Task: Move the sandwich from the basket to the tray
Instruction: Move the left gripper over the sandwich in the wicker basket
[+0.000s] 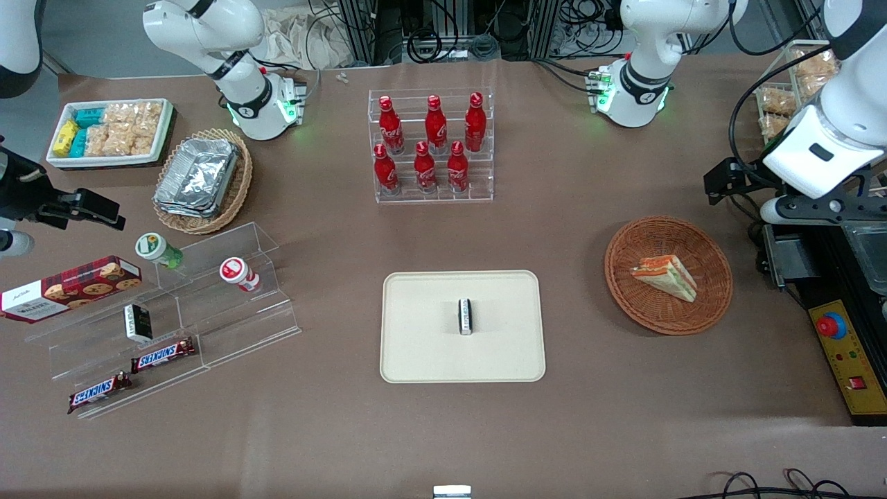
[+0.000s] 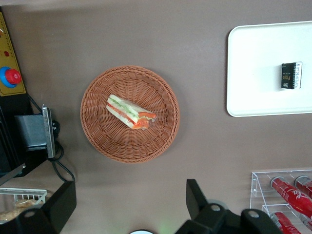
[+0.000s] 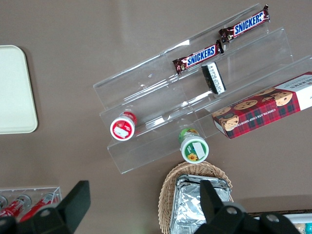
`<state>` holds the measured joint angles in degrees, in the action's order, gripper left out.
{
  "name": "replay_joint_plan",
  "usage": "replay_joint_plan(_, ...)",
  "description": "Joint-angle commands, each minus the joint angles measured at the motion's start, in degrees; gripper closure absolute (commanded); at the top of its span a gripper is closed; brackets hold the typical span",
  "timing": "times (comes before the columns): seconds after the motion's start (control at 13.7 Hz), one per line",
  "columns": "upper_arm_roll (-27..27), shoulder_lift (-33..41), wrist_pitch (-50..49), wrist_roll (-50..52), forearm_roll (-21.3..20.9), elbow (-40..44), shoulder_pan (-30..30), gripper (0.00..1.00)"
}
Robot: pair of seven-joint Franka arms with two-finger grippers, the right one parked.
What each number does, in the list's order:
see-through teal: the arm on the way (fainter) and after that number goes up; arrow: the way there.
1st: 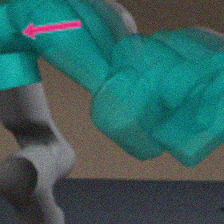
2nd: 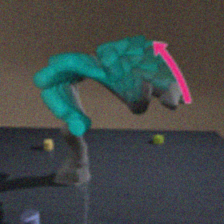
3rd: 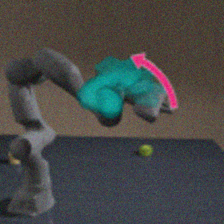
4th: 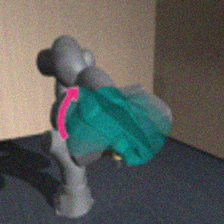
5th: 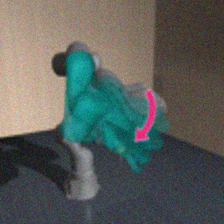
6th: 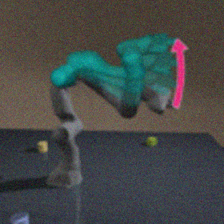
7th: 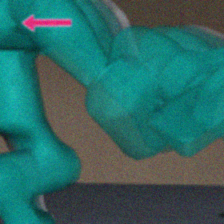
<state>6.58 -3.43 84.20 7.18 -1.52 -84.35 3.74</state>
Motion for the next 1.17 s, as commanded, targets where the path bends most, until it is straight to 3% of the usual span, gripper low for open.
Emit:
replay_joint_plan(0.0, 0.89, -0.44, -1.23, 1.96, -1.03, 1.12, -0.05, 0.00)
replay_joint_plan(0.44, 0.89, -1.49, -1.23, 2.49, -1.03, 1.12, -0.05, 0.00)
replay_joint_plan(1.09, 1.69, -0.18, 1.83, 29.89, -0.06, -6.33, -0.66, 0.00)
